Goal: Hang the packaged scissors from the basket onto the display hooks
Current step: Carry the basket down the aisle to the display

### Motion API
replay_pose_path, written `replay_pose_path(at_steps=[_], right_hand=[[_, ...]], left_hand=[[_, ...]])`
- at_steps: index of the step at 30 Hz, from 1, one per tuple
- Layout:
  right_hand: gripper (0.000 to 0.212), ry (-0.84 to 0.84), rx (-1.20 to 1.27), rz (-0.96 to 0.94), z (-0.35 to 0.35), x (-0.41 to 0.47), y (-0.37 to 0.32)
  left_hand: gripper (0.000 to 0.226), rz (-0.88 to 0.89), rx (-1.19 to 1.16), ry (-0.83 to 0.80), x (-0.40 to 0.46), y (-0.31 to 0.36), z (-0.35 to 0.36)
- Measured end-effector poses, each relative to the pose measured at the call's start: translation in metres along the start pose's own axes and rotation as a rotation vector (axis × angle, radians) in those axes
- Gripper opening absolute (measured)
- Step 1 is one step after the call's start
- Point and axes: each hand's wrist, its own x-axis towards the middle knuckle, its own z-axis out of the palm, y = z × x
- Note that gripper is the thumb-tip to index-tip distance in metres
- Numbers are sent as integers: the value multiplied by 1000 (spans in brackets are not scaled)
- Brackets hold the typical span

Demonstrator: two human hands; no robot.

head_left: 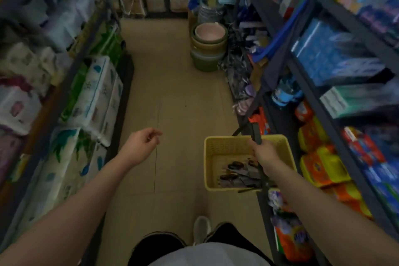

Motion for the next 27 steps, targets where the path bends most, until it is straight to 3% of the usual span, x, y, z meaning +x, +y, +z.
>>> replay_pose_path(at_steps=[8,13,20,27], right_hand=[[17,-26,11,-186,13,155,-178],[14,-29,38,-135,46,278,-264],[29,23,88,57,73,422,-379],[23,5,132,108,93,580,-484]], left_hand=[[23,-112,39,-9,203,-8,-30],[24,-75,7,-14,359,8,-69],[21,34,10,-21,564,68,-150],[21,90,-12,-6,750,107,-178]])
